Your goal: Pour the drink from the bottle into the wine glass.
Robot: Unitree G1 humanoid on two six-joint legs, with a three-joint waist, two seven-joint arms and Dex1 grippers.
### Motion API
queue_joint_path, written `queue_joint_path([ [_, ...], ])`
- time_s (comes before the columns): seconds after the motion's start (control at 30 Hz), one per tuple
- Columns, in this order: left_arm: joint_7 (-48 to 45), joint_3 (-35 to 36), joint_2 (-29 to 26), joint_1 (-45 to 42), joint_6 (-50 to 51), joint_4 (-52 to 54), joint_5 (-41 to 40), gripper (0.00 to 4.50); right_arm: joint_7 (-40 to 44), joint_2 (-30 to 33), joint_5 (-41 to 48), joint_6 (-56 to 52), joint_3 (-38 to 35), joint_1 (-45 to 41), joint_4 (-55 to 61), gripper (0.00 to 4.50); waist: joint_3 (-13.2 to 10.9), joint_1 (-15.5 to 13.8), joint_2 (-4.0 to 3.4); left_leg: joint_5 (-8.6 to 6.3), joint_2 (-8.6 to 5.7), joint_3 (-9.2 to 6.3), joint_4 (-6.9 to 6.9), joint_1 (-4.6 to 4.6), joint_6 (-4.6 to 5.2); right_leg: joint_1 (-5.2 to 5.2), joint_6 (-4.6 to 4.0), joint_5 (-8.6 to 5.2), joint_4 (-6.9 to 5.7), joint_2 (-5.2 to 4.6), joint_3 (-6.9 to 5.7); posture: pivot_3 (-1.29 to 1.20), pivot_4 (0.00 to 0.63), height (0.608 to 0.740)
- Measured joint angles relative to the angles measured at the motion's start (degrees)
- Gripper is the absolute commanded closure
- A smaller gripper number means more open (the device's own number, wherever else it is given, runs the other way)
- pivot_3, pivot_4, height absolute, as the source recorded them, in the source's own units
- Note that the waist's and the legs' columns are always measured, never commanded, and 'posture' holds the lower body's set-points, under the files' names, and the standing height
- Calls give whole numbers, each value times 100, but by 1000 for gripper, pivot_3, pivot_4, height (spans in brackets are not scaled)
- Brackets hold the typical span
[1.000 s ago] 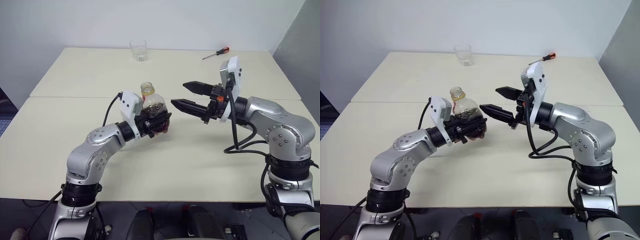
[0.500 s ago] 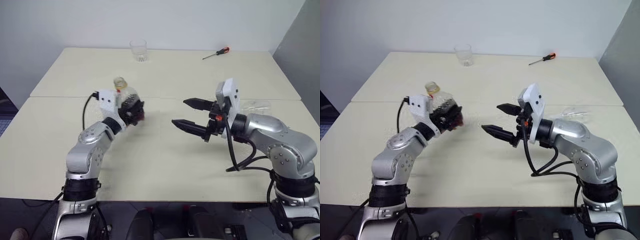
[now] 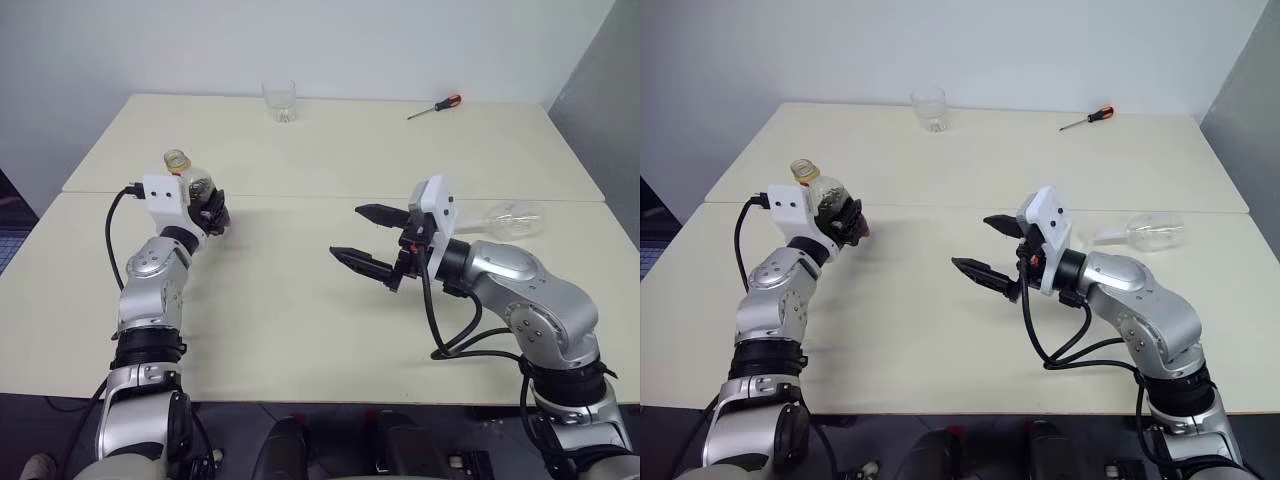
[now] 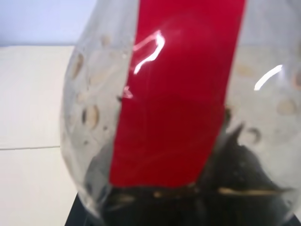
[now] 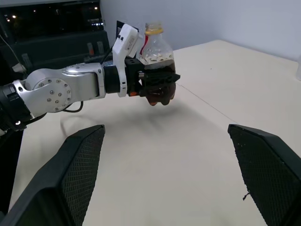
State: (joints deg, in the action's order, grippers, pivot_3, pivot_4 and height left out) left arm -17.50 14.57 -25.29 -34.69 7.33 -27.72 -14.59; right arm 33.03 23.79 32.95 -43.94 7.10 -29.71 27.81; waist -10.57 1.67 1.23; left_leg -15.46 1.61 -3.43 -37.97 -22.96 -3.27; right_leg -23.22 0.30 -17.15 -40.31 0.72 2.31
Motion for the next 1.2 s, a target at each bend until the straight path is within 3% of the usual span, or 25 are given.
queue_joint_path([
  [0.2, 76, 113, 141, -170, -542, -859, 21, 2505, -104, -137, -159, 94, 40, -21, -123, 32, 0, 1, 0, 0, 1, 1, 1, 0, 0, 0, 0, 0, 1, -2, -1, 0, 150, 740],
  [0.4, 68, 124, 200, -169, -743, -1029, 23, 2505, -158, -181, -260, 94, 40, -74, -169, 32, 1, 1, 1, 0, 1, -1, 1, 2, 0, 0, 0, 0, -3, -1, -1, 0, 150, 740],
  [0.7, -41, 158, 180, -107, -785, -1055, -6, 10, -147, -184, -261, 95, 39, -111, -242, 0, 1, 8, 1, 0, 1, 0, -1, 5, 0, 0, -1, 0, -10, -1, -1, 0, 150, 740],
  [0.9, -67, 222, 147, 166, -633, -702, -74, 10, -103, -170, -266, 105, 38, -113, -303, 0, 1, 9, 1, 0, 5, -2, -2, 4, 0, 0, -1, 0, -11, -1, 1, 0, 150, 740],
  [1.2, -6, 395, 63, 1256, 343, 1005, -342, 10, -34, 9, -255, 107, 7, 51, -283, 0, 1, 19, 2, 0, 11, -5, -2, 6, 0, 0, -1, 0, -13, -3, 6, 0, 150, 740],
])
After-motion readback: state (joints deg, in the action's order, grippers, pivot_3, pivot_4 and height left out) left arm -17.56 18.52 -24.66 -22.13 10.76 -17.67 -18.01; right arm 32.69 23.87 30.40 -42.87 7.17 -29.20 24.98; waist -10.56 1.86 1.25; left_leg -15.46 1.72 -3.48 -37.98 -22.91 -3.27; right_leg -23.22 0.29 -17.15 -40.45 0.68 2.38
